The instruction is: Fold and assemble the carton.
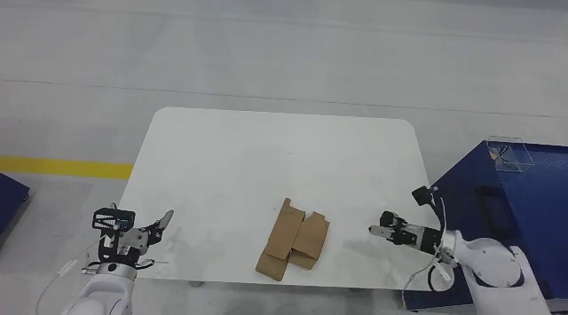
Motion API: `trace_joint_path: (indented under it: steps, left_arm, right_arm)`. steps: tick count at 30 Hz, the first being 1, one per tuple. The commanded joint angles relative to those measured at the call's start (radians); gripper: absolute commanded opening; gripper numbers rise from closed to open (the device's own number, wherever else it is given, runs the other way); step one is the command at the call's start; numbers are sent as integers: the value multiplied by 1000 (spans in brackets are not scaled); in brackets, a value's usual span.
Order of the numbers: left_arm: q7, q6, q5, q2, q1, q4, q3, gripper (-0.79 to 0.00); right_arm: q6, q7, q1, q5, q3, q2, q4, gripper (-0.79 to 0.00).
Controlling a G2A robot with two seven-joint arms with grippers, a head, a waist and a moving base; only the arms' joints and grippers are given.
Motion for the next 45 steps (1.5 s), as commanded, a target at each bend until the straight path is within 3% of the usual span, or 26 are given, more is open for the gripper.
trace_joint_path:
  steps: [1, 6, 13, 22, 24, 25, 26, 28, 30, 32, 33, 40, 45]
  left_arm:
    - [0, 0, 0, 0, 0, 0, 0, 0]
    - [0, 0, 0, 0, 0, 0, 0, 0]
    - [0, 0, 0, 0, 0, 0, 0, 0]
    - [0, 0, 0, 0, 0, 0, 0, 0]
    - [0, 0, 0, 0, 0, 0, 0, 0]
    - [0, 0, 0, 0, 0, 0, 0, 0]
    - [0, 0, 0, 0, 0, 0, 0, 0]
    - [0, 0, 0, 0, 0, 0, 0, 0]
    - [0, 0, 0, 0, 0, 0, 0, 0]
    - [0, 0, 0, 0, 0, 0, 0, 0]
    - [0, 0, 0, 0, 0, 0, 0, 0]
    - [0, 0, 0, 0, 0, 0, 0, 0]
    - [0, 0, 0, 0, 0, 0, 0, 0]
  right_arm:
    - [99, 121, 78, 208, -60, 10, 101, 0]
    - [102, 123, 164, 282, -224, 20, 238, 0]
    - [-30, -9, 234, 184, -480, 13, 342, 0]
    - [-105, -84, 347, 227, -653, -1, 494, 0]
    - [-96, -74, 379, 255, -688, -13, 541, -114]
    - [-89, -68, 396, 266, -706, -20, 560, -135]
    - [-88, -67, 412, 275, -722, -26, 583, -397]
    - [-88, -66, 437, 294, -752, -39, 621, -603]
    - [-91, -69, 461, 312, -774, -51, 659, -625]
    - [-85, -64, 482, 341, -793, -64, 692, -757]
    - [-78, -57, 493, 358, -802, -70, 709, -785]
    - [-35, -14, 569, 437, -854, -115, 803, -785]
    - [-17, 5, 603, 463, -860, -111, 725, -785]
